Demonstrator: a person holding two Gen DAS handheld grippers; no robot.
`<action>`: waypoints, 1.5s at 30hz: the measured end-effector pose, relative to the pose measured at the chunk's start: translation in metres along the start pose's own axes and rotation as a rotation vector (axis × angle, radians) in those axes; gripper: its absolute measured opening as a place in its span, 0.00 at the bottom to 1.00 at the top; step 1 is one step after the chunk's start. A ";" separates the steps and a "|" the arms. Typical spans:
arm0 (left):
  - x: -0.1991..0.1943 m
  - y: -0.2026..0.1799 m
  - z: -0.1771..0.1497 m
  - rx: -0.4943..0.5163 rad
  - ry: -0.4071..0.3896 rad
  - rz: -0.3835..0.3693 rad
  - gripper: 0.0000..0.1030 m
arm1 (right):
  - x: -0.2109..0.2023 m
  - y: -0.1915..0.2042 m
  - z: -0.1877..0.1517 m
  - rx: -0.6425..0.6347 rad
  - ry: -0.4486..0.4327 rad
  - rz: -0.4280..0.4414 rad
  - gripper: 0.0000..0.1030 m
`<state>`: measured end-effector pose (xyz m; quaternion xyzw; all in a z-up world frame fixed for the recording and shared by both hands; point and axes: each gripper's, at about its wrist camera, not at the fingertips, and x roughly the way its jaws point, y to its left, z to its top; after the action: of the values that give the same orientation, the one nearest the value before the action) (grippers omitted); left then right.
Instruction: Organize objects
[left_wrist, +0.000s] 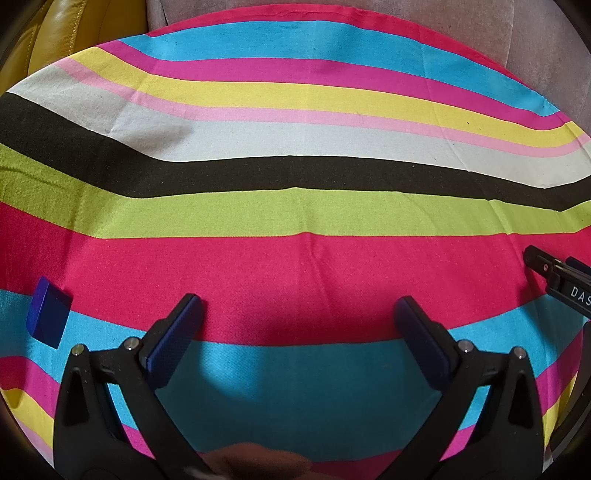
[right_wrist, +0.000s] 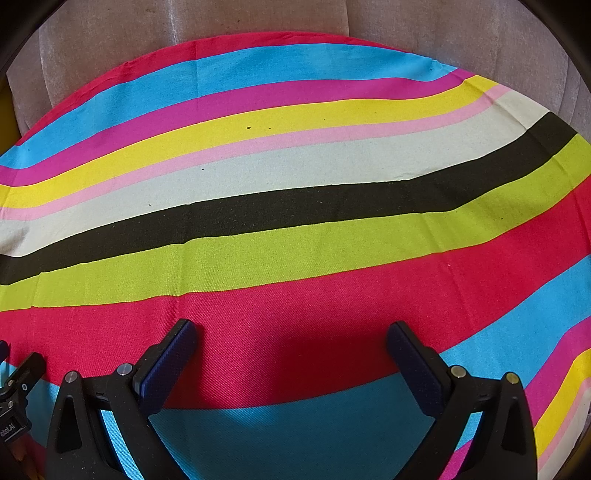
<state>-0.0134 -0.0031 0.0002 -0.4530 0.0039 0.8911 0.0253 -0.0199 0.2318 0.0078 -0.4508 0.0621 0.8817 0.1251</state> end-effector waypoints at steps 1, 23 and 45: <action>0.000 0.000 0.000 0.000 0.000 0.000 1.00 | 0.000 0.000 0.000 0.000 0.000 0.000 1.00; 0.000 -0.001 0.000 0.003 0.000 -0.002 1.00 | 0.000 0.000 0.000 0.000 0.000 -0.001 1.00; 0.000 0.000 -0.001 0.007 0.000 -0.003 1.00 | -0.003 0.003 -0.002 0.000 0.000 -0.001 1.00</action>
<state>-0.0124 -0.0029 -0.0009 -0.4529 0.0064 0.8911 0.0284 -0.0179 0.2281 0.0091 -0.4508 0.0619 0.8816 0.1253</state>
